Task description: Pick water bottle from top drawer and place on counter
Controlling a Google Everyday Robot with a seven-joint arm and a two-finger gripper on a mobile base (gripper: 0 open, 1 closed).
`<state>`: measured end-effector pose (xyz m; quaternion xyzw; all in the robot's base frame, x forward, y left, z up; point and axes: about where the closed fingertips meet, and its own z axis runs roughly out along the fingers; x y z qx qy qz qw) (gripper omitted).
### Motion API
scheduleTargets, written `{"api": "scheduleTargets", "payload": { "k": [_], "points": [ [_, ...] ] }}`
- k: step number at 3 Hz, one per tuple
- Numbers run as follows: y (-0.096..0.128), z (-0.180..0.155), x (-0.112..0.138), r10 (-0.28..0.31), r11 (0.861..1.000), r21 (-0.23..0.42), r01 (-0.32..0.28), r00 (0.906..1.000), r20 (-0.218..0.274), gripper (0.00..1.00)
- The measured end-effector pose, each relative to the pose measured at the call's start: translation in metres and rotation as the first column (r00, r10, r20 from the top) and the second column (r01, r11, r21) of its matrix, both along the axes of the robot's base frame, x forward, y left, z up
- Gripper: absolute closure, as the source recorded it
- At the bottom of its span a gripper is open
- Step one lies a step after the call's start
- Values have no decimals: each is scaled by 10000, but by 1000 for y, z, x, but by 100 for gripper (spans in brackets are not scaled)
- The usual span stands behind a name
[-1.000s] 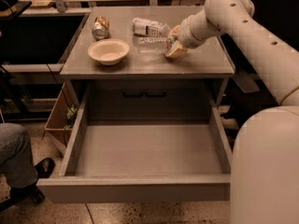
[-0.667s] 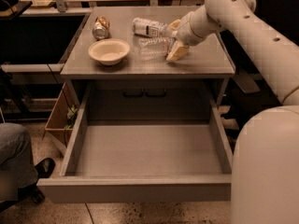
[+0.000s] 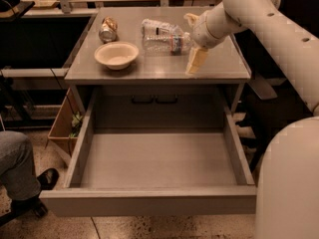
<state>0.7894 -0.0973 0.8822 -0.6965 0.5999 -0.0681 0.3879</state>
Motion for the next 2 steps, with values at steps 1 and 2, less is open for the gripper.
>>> {"api": "scheduleTargets", "payload": {
  "k": [1,2],
  "points": [
    [-12,4,-23,-40,9999,168,42,9999,-111,0],
    [-31,6,-52,-247,9971,697,297,9971,-725,0]
  ]
}}
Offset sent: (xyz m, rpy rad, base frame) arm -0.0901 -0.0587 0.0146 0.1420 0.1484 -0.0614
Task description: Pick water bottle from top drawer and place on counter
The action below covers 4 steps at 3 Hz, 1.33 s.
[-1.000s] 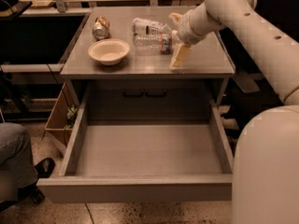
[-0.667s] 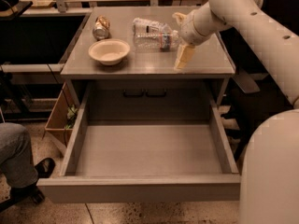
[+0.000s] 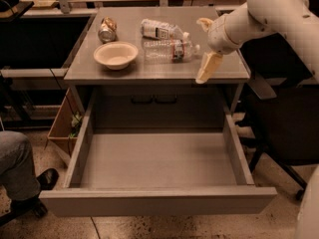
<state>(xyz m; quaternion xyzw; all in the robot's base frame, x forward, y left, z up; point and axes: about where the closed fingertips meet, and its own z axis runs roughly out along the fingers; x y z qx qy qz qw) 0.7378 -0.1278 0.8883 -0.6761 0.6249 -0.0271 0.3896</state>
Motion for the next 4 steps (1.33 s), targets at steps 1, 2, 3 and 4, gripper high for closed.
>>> {"api": "scheduleTargets", "payload": {
  "k": [1,2,3,4],
  "points": [
    [-19,-10,-36,-167,9975,663,227,9958,-901,0],
    [-29,-19,-53,-265,9952,893,392,9899,-1393,0],
    [-38,-29,-67,-398,9940,925,582,9810,-1900,0],
    [-41,-42,-77,-450,9925,1000,706,9702,-2379,0]
  ]
}}
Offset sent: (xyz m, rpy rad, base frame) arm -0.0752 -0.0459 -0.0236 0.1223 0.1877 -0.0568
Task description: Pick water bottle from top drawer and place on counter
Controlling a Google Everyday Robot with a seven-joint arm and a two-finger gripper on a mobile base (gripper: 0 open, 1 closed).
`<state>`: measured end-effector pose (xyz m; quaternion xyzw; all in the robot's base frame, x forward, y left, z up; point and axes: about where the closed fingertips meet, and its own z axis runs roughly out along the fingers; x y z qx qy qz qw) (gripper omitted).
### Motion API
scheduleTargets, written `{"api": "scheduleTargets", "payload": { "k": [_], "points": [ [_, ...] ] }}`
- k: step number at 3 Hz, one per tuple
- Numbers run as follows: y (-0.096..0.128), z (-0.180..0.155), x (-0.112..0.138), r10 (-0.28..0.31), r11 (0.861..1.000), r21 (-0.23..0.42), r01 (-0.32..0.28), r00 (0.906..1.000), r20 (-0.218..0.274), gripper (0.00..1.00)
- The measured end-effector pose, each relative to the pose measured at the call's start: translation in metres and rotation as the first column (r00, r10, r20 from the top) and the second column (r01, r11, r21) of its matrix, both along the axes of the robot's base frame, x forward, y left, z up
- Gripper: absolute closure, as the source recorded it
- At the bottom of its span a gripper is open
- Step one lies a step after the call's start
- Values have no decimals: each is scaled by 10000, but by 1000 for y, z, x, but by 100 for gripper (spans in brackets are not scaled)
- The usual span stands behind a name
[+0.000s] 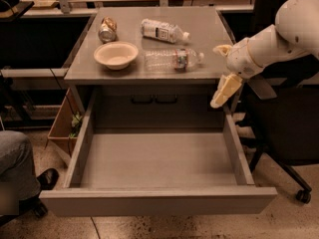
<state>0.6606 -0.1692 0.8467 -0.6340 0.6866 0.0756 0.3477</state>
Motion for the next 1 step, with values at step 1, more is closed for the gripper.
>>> {"api": "scheduleTargets", "payload": {
  "k": [1],
  "points": [
    [0,-1,-1,-3,10000,11,3,10000,-33,0]
  ]
}}
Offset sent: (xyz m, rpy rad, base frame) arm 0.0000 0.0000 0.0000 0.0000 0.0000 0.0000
